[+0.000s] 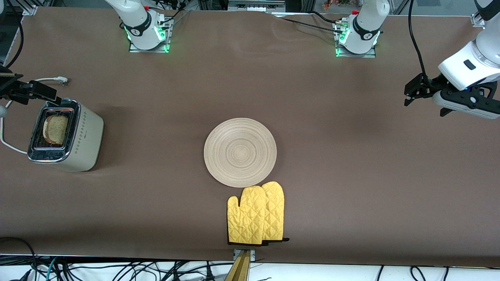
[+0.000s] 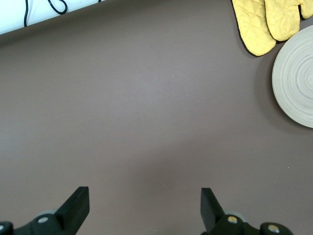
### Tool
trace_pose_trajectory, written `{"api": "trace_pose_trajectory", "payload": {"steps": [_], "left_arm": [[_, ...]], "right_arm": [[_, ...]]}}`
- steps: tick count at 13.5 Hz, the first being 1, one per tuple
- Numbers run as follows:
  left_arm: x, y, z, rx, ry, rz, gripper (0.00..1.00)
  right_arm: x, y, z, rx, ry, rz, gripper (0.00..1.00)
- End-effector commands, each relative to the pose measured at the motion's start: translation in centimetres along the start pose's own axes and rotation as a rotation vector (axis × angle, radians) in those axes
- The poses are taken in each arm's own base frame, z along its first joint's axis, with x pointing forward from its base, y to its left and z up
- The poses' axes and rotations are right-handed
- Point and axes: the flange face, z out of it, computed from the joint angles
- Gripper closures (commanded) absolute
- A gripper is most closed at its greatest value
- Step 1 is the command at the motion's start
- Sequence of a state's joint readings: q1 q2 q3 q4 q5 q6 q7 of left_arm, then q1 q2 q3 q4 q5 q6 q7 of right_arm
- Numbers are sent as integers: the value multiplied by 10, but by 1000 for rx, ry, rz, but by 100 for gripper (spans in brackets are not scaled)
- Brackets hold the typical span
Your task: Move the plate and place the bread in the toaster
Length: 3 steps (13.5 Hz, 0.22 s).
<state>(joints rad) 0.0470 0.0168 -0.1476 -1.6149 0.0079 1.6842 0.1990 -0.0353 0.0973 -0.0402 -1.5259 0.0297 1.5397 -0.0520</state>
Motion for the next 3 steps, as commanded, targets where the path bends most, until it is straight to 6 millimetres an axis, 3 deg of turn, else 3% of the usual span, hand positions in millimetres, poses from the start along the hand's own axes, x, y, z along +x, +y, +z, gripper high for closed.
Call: {"api": "trace_pose_trajectory", "payload": {"steps": [1, 3], "left_arm": [[3, 2, -8, -13, 2, 9, 0], [3, 2, -7, -17, 2, 7, 0]], "right_arm": [[-3, -1, -4, -14, -15, 8, 0], [-3, -3, -4, -16, -17, 5, 0]]}}
